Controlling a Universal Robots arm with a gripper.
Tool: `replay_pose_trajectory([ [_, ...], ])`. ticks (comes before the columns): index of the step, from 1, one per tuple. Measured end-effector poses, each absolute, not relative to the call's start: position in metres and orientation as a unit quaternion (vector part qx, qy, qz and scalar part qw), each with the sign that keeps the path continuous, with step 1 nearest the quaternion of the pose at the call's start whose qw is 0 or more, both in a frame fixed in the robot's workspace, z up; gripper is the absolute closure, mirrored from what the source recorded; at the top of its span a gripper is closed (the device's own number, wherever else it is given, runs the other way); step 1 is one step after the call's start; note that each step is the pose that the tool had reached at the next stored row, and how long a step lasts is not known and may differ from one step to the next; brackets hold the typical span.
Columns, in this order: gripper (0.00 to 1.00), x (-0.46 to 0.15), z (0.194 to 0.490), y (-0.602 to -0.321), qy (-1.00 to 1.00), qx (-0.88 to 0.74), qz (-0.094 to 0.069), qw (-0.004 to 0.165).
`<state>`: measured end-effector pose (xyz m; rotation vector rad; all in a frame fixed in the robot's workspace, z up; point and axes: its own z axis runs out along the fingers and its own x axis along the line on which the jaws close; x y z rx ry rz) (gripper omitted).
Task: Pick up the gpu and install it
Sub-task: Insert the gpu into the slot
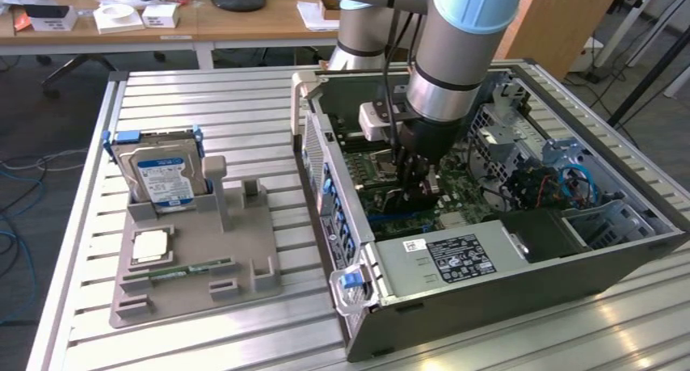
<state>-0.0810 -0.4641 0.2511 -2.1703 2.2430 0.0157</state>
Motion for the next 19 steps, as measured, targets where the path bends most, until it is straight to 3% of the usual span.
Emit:
replay_pose_trajectory([
  [19, 0.74, -0.081, 0.2511, -0.4636, 0.714, -0.7, 0.005, 0.01],
])
